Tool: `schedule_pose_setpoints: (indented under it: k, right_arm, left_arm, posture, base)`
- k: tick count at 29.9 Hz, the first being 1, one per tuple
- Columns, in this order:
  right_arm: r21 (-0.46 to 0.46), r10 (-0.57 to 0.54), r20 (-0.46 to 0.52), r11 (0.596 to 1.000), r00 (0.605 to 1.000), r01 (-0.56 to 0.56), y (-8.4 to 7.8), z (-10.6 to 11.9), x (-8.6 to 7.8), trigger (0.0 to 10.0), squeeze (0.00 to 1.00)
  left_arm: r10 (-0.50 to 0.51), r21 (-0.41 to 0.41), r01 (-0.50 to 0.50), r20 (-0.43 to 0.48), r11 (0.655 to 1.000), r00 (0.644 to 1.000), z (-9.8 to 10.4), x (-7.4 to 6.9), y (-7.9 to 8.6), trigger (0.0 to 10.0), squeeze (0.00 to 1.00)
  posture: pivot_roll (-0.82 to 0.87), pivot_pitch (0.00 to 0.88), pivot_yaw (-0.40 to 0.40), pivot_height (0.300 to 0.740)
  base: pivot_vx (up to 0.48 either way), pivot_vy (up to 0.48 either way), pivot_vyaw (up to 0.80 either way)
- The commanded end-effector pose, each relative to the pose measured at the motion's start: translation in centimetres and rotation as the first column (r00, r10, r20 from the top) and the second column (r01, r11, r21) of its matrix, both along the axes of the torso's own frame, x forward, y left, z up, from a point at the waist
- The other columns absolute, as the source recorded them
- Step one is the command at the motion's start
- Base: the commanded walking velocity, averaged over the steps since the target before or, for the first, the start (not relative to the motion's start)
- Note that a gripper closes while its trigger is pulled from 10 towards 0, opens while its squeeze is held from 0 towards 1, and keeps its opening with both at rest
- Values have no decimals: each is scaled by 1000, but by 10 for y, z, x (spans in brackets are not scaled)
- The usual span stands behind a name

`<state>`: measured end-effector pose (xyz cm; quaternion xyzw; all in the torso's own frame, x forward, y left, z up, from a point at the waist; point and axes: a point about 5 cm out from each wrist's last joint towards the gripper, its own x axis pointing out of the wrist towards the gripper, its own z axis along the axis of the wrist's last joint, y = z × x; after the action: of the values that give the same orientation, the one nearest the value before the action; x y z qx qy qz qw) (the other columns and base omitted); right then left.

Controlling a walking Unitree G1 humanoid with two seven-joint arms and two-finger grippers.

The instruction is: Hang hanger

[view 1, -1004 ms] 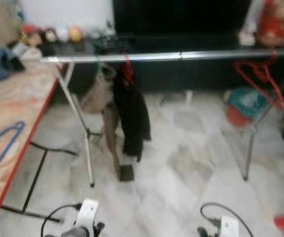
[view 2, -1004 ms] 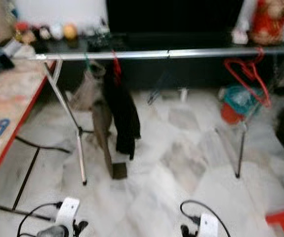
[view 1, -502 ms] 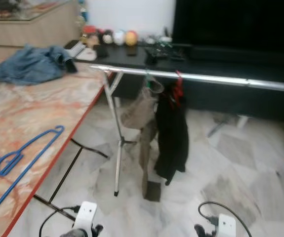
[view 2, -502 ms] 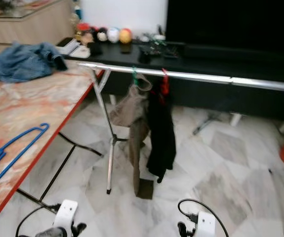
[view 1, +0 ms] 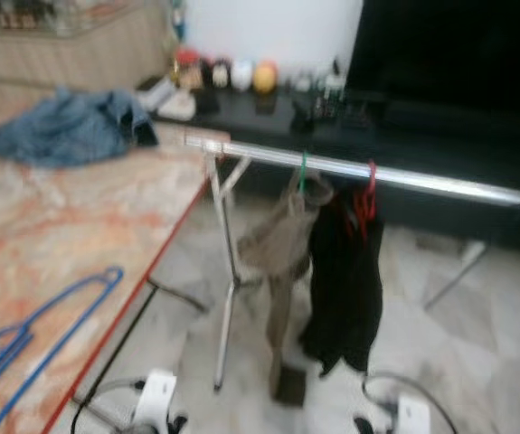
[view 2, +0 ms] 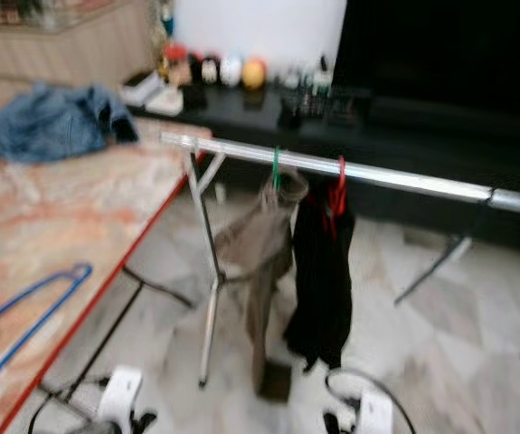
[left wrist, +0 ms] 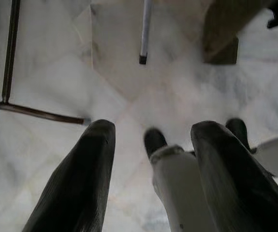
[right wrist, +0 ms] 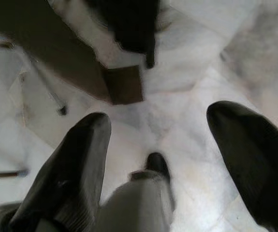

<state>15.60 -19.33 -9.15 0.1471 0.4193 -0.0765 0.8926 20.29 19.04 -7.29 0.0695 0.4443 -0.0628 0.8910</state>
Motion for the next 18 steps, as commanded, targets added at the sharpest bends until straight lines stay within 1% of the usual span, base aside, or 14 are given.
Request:
schedule_pose_setpoints:
  k: [1,3,11,12,14,16,18]
  right_arm:
    - [18,0,-5,1000,1000,1,6,-1,-1,10000,0]
    - [18,-1,-6,1000,1000,1,5,-1,-1,10000,0]
    - [-4,5,-23,1000,1000,-5,1,-3,-5,10000,0]
    - [-6,19,-23,1000,1000,-19,2,-3,-6,10000,0]
    - [0,2,-20,1000,1000,-2,1,-3,-7,10000,0]
    - [-1,-3,-11,1000,1000,3,0,-3,-7,10000,0]
    - [8,-20,24,1000,1000,20,-3,-1,-6,10000,0]
  left_arm:
    - [12,9,-11,-17,1000,1000,-2,-5,6,10000,0]
    - [11,8,-11,-17,1000,1000,-2,-5,6,10000,0]
    - [4,4,-4,-23,1000,1000,-2,-5,5,10000,0]
    - [-1,4,1,-25,1000,1000,-2,-6,5,10000,0]
    - [0,4,1,-26,1000,1000,-2,-6,5,10000,0]
    - [-1,5,1,-27,1000,1000,-3,-6,5,10000,0]
    - [-1,5,1,-29,1000,1000,-3,-6,5,10000,0]
  posture:
    - [-67,39,-6,740]
    - [-67,39,-6,740]
    - [-69,40,-8,740]
    - [-69,41,-8,740]
    - [-69,41,-8,740]
    - [-70,41,-10,740]
    - [-69,44,-10,740]
  base:
    - [296,0,0]
    - [287,0,0]
    - [0,0,0]
    - [0,0,0]
    - [0,0,0]
    - [0,0,0]
    - [0,0,0]
